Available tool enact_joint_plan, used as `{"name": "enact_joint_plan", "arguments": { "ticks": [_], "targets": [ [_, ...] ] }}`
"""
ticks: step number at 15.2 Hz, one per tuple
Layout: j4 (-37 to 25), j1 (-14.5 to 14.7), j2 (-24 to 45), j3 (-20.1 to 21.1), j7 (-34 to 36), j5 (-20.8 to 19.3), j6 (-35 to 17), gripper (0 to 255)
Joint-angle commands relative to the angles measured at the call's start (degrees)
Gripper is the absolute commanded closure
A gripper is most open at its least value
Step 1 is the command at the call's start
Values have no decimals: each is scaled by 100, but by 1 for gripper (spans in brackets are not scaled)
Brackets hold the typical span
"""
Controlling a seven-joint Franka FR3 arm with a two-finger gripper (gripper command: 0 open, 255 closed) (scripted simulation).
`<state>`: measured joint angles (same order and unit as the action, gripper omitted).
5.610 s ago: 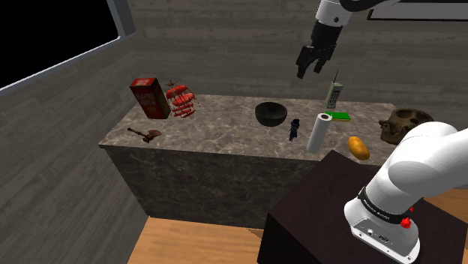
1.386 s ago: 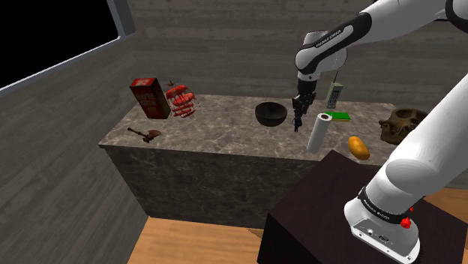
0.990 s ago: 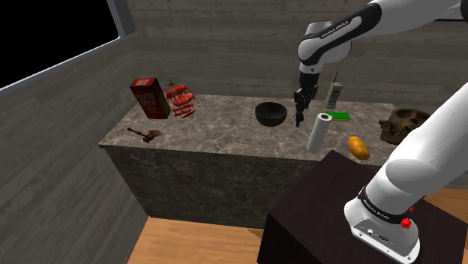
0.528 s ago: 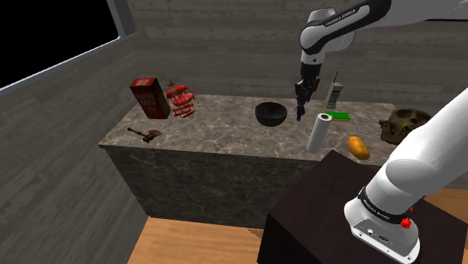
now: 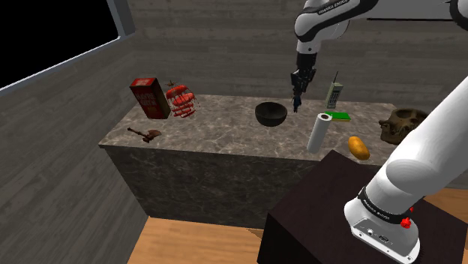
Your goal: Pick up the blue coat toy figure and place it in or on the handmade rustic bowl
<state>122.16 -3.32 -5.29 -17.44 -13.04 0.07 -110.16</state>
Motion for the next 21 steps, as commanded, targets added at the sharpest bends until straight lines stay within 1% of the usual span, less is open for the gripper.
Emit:
{"name": "enact_joint_plan", "arguments": {
  "ticks": [1,6,11,21],
  "targets": [
    [-597,30,428,2,-37,137,189,255],
    [-2181,-19,1529,3,-159,465,728,255],
    [-4064,-205,2728,46,-221,778,1462,255],
    [-3417,-179,2814,73,-270,816,734,255]
  ]
}}
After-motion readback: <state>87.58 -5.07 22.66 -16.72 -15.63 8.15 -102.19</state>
